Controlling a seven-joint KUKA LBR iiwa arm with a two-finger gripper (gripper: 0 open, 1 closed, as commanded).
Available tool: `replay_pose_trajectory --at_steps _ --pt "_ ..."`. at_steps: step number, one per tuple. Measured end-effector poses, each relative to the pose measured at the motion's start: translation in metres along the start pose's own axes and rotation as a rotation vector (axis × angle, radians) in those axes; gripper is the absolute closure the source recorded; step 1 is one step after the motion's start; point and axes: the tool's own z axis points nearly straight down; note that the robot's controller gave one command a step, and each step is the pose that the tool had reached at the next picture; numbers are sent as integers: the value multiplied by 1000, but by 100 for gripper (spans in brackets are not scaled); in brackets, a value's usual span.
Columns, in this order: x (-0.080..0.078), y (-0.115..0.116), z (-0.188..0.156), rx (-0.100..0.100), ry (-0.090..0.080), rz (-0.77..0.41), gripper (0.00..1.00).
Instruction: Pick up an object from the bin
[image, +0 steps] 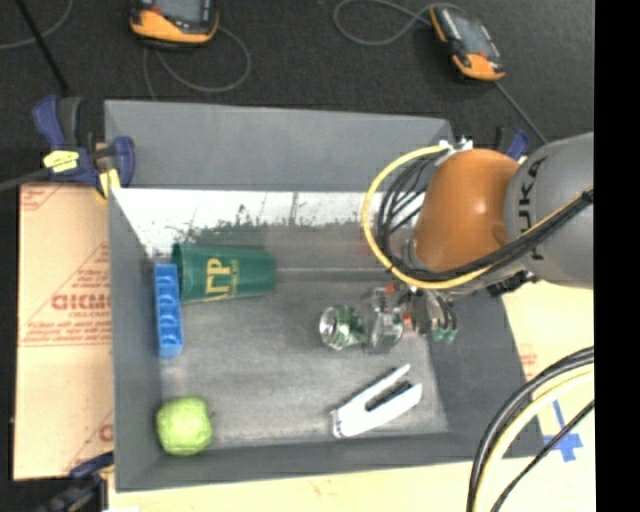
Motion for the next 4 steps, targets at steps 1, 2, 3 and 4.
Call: replay_pose_trajectory --at_steps 1,2,3,4 --pt "0 0 0 0 0 0 100" --pt "3 -7 -130 -1 -1 59 100" --pt "3 -8 -129 -1 -1 58 100" --pt "13 11 -101 -1 -3 93 100"
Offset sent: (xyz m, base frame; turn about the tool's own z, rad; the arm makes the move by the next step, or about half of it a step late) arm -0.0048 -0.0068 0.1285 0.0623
